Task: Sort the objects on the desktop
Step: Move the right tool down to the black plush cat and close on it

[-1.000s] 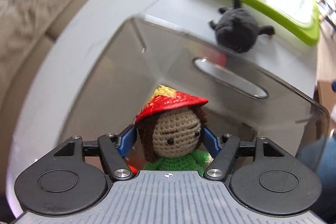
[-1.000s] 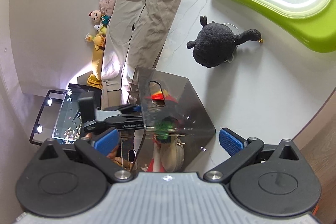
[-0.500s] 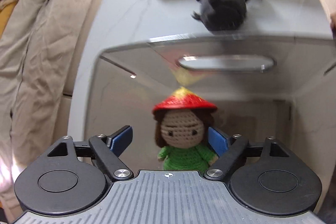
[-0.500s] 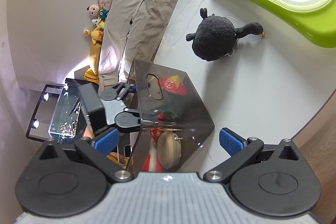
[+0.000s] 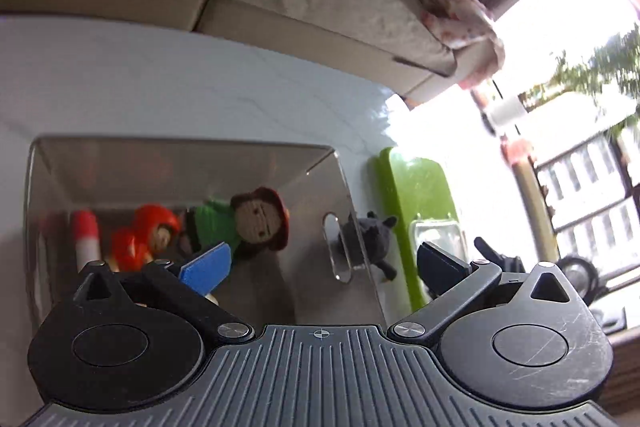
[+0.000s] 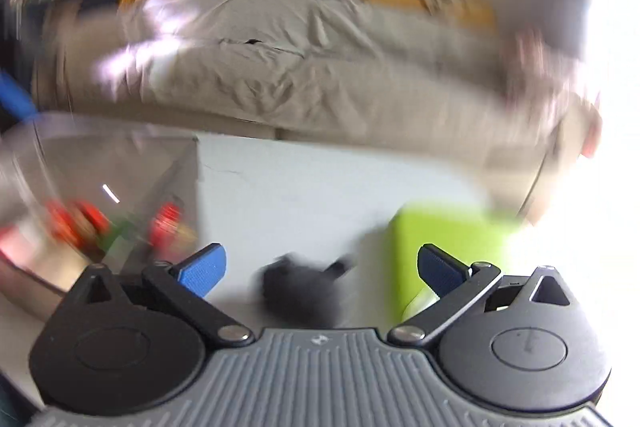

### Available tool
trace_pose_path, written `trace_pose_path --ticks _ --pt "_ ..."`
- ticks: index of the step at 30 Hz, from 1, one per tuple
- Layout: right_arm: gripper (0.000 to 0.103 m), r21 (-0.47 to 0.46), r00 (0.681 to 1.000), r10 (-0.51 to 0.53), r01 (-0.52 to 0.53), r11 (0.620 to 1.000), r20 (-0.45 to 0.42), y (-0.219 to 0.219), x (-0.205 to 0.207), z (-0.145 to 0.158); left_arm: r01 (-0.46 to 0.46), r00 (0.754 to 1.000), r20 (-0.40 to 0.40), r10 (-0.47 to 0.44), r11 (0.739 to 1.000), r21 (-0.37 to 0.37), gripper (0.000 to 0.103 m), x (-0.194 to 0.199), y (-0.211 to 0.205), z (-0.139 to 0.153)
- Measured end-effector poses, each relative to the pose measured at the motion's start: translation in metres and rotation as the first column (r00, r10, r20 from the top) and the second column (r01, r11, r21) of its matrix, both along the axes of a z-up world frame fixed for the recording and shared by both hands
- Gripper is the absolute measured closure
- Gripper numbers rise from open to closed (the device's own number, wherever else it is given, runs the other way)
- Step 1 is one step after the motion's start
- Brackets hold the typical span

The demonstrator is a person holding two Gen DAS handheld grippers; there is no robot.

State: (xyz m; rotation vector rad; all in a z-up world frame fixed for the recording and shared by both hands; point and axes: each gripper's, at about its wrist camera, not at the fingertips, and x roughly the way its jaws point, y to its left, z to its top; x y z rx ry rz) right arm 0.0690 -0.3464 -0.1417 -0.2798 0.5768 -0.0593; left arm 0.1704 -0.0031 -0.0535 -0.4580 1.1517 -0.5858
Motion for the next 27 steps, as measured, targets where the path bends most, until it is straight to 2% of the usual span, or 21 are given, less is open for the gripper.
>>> trace_pose_path --ticks 1,2,3,5,7,9,10,11,12,13,14,15,20,22,25,26,27 --pt "0.0 -0.024 0.999 0.004 -0.005 1.0 -0.046 0.003 0.013 -0.008 -0.029 0.999 -0.041 0.028 0.999 -0.039 0.0 -0.006 0.008 -0.007" --pt "0.002 0.017 0.992 -0.005 0.007 1.0 -0.123 0.001 0.029 -0.014 -0.055 0.995 -0.085 0.049 0.995 -0.078 0.0 -0.012 0.016 -0.016" --pt "0.003 0.091 0.978 -0.034 0.053 0.994 -0.208 -0.004 0.045 -0.02 -0.078 0.99 -0.125 0.064 0.991 -0.109 0.0 -0.017 0.022 -0.024" --pt "0.012 0.213 0.937 -0.15 0.224 0.951 -0.315 -0.019 0.072 -0.026 -0.121 0.982 -0.164 0.096 0.982 -0.148 0.0 -0.026 0.033 -0.035" --pt "0.014 0.303 0.902 -0.228 0.348 0.887 -0.366 -0.033 0.09 -0.025 -0.152 0.979 -0.162 0.125 0.974 -0.166 0.0 -0.032 0.041 -0.041" --pt "0.015 0.408 0.868 -0.245 0.43 0.805 -0.432 -0.048 0.105 -0.027 -0.175 0.978 -0.144 0.151 0.969 -0.174 0.0 -0.037 0.048 -0.043" --pt "0.019 0.452 0.846 -0.247 0.474 0.756 -0.473 -0.055 0.11 -0.029 -0.184 0.977 -0.138 0.161 0.966 -0.18 0.0 -0.039 0.051 -0.044" --pt "0.031 0.486 0.821 -0.249 0.518 0.704 -0.514 -0.061 0.116 -0.034 -0.19 0.977 -0.135 0.166 0.964 -0.187 0.0 -0.04 0.054 -0.045" --pt "0.037 0.51 0.793 -0.253 0.564 0.65 -0.555 -0.066 0.12 -0.041 -0.188 0.977 -0.133 0.164 0.963 -0.194 0.0 -0.041 0.056 -0.045" --pt "0.04 0.517 0.769 -0.265 0.601 0.61 -0.581 -0.069 0.124 -0.046 -0.184 0.978 -0.131 0.16 0.962 -0.2 0.0 -0.041 0.058 -0.045" --pt "0.038 0.507 0.754 -0.294 0.626 0.593 -0.588 -0.071 0.127 -0.049 -0.178 0.98 -0.128 0.154 0.962 -0.205 0.0 -0.043 0.059 -0.045" --pt "0.038 0.493 0.742 -0.312 0.641 0.588 -0.593 -0.071 0.128 -0.051 -0.173 0.981 -0.124 0.149 0.963 -0.207 0.0 -0.044 0.06 -0.045" --pt "0.026 0.405 0.724 -0.333 0.639 0.654 -0.604 -0.06 0.128 -0.051 -0.17 0.981 -0.124 0.147 0.964 -0.205 0.0 -0.048 0.069 -0.048" --pt "0.026 0.369 0.717 -0.341 0.635 0.678 -0.608 -0.056 0.128 -0.051 -0.185 0.978 -0.135 0.159 0.96 -0.209 0.0 -0.049 0.077 -0.051" --pt "0.017 0.313 0.707 -0.355 0.628 0.712 -0.612 -0.049 0.128 -0.05 -0.223 0.97 -0.149 0.193 0.95 -0.217 0.0 -0.049 0.089 -0.057" --pt "0.017 0.311 0.702 -0.353 0.631 0.711 -0.618 -0.049 0.127 -0.051 -0.235 0.966 -0.158 0.203 0.946 -0.222 0.0 -0.048 0.092 -0.059" --pt "0.017 0.333 0.696 -0.342 0.642 0.691 -0.631 -0.051 0.126 -0.053 -0.248 0.963 -0.169 0.212 0.942 -0.228 0.0 -0.048 0.094 -0.062"
